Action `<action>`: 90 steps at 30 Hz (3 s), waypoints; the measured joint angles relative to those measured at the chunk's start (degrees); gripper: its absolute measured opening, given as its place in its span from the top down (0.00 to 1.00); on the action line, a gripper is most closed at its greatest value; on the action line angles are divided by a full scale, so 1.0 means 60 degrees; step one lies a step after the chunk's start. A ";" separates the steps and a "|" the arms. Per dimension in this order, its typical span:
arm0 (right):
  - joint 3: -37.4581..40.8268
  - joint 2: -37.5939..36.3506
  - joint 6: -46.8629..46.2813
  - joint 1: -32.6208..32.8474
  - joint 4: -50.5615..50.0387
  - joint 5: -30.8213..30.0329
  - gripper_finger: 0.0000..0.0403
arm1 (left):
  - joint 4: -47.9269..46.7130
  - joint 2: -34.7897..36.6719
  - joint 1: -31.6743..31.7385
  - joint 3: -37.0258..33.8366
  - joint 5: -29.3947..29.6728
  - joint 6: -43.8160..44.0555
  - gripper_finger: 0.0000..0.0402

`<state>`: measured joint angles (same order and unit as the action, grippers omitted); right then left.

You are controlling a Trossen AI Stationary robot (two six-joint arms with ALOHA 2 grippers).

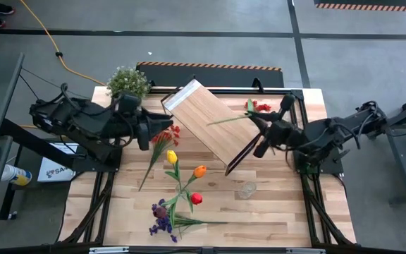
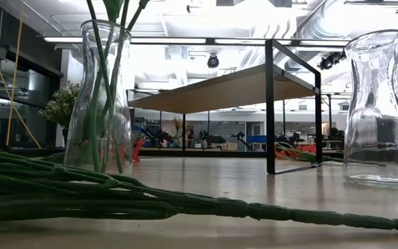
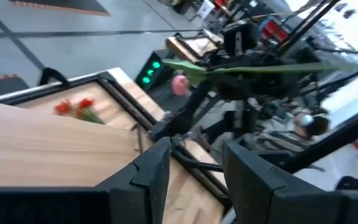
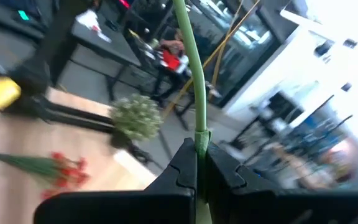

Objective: Pick and place flowers into a vace then onto a shelf
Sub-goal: Put the pink tulip into the left transparent vase

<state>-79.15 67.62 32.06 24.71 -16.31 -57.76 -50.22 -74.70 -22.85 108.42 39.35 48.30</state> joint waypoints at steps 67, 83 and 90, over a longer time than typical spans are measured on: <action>0.0007 0.2735 1.1989 -0.0248 0.6844 0.2700 0.99 | 0.1012 -0.0965 0.0002 -0.0006 -0.2979 0.4027 0.55; 0.0007 0.2739 1.1660 -0.0248 0.6832 0.2905 0.99 | 0.1328 -0.1444 0.0144 -0.0007 -0.3101 0.4224 0.55; 0.0007 0.2890 1.1627 -0.0244 0.6801 0.2869 0.99 | 0.1727 -0.1742 0.0685 -0.0012 -0.4115 0.4065 0.55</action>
<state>-79.11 84.96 101.82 23.24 24.50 -40.54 -39.86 -85.15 -18.74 108.35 14.66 72.69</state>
